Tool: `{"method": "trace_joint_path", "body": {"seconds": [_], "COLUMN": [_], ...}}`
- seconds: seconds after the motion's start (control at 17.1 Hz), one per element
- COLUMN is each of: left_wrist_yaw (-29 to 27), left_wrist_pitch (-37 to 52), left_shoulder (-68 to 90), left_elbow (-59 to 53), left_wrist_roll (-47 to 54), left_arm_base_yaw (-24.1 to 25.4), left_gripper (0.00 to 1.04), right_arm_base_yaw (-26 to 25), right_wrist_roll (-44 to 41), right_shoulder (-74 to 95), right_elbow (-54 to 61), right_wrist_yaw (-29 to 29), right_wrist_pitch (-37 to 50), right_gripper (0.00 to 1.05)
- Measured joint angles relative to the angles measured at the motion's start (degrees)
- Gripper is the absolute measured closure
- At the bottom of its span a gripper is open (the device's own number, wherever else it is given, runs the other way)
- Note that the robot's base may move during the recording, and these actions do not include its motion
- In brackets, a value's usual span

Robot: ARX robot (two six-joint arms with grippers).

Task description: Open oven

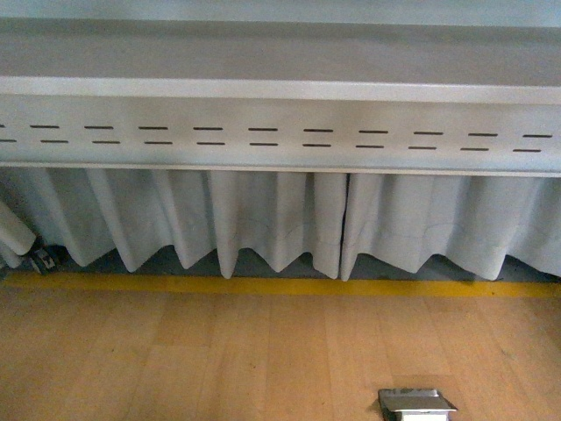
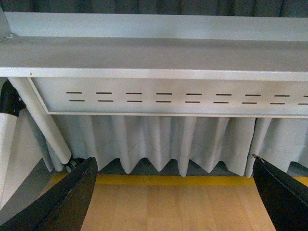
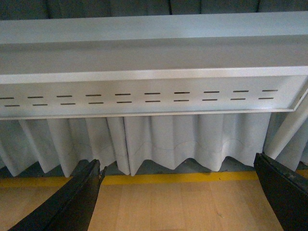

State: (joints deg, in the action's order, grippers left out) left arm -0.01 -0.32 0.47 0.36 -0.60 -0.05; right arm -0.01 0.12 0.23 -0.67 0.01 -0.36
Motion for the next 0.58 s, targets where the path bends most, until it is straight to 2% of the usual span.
{"method": "trace_joint_path", "body": {"seconds": [0.58], "left_wrist_yaw": [0.0], "left_wrist_pitch": [0.2], "left_shoulder": [0.0], "left_elbow": [0.0], "left_wrist_roll": [0.3], "left_arm_base_yaw": [0.0], "left_gripper": [0.07], "right_arm_base_yaw": [0.0], "right_wrist_roll": [-0.1], "right_shoulder": [0.0], "right_elbow": [0.0], "right_wrist_yaw": [0.0], "right_wrist_pitch": [0.1], "right_gripper": [0.06]}}
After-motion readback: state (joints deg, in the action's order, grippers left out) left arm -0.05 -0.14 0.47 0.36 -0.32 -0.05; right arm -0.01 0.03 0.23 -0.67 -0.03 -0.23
